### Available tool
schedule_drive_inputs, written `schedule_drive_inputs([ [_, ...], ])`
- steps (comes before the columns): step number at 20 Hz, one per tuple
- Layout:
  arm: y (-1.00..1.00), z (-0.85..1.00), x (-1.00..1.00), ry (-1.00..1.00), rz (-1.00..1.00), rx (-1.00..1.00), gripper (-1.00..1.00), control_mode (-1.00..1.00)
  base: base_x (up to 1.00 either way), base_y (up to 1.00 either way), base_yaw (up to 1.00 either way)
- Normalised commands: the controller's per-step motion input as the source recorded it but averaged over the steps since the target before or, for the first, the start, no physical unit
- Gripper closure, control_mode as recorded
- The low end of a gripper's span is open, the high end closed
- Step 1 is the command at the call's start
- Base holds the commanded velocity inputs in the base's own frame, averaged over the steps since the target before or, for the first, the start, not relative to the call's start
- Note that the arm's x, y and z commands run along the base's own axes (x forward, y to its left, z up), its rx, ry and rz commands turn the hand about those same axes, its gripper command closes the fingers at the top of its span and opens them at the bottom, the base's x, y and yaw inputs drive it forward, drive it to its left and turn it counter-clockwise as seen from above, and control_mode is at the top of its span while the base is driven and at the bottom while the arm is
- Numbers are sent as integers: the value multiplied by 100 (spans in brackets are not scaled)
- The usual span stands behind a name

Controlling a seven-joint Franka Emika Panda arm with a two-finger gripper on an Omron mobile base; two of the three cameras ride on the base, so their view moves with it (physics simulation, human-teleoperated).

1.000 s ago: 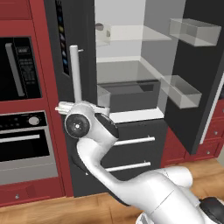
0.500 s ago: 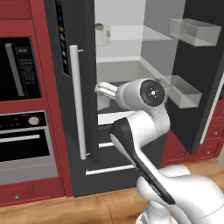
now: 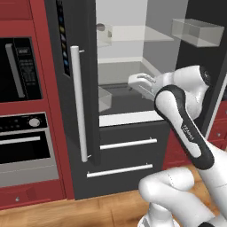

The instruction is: Take the lemon wedge from the fridge and place it on the plate with fish on the dining counter.

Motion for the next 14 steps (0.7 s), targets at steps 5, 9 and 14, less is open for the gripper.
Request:
schedule_drive_inputs([
  [5, -1, 0, 99, 20, 20, 11, -100, -100, 0, 0, 0],
  [9, 20, 0, 100, 30, 13, 12, -100, -100, 0, 0, 0],
  [14, 82, 0, 89, 19, 12, 1, -100, -100, 0, 0, 0],
])
